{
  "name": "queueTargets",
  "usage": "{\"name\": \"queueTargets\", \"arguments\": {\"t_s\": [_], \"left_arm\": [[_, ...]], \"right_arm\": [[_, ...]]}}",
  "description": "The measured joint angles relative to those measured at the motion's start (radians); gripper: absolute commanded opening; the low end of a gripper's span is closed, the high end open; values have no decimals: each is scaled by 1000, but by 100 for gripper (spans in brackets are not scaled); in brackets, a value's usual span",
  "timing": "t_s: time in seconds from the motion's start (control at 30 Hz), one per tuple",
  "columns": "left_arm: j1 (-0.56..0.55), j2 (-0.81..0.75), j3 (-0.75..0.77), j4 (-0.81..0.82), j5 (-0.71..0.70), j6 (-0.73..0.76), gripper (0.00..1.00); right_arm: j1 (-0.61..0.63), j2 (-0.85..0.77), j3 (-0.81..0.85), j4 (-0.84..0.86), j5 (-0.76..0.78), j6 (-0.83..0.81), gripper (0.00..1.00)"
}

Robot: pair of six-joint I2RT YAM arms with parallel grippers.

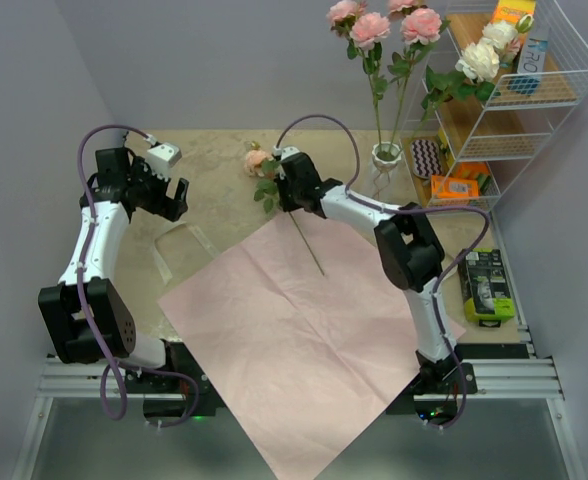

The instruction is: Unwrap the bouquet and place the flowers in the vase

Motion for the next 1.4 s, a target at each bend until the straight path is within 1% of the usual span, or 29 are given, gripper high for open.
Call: {"name": "queueTargets", "arguments": {"t_s": [0.13,0.23,0.33,0.4,0.47,0.57,0.63,0.73,0.87,1.0,1.17,1.4], "left_arm": [[0,-3,0,0,2,0,99],[0,-3,0,0,4,0,100],[0,-3,0,0,4,0,99],[0,-3,0,0,4,0,99],[0,-3,0,0,3,0,99],[0,-3,0,0,4,0,99],[0,-3,0,0,4,0,99],[0,-3,0,0,4,0,99],[0,-3,0,0,7,0,99],[0,-3,0,1,12,0,99],[0,-3,0,1,22,0,99],[0,-3,6,2,35,3,99]], "right_arm": [[0,-63,84,-39,-4,-16,0],[-2,-126,181,-52,-7,-40,0],[-6,-200,269,-35,-8,-76,0],[-11,-269,299,10,6,-118,0],[-16,-357,285,96,33,-174,0],[-21,-510,184,299,101,-285,0],[-25,-607,90,495,172,-383,0],[-31,-681,-4,737,273,-510,0],[-55,-686,-97,1018,385,-669,0],[-94,-635,-172,1171,458,-761,0],[-134,-568,-217,1269,515,-804,0],[-169,-536,-217,1304,558,-798,0]]}}
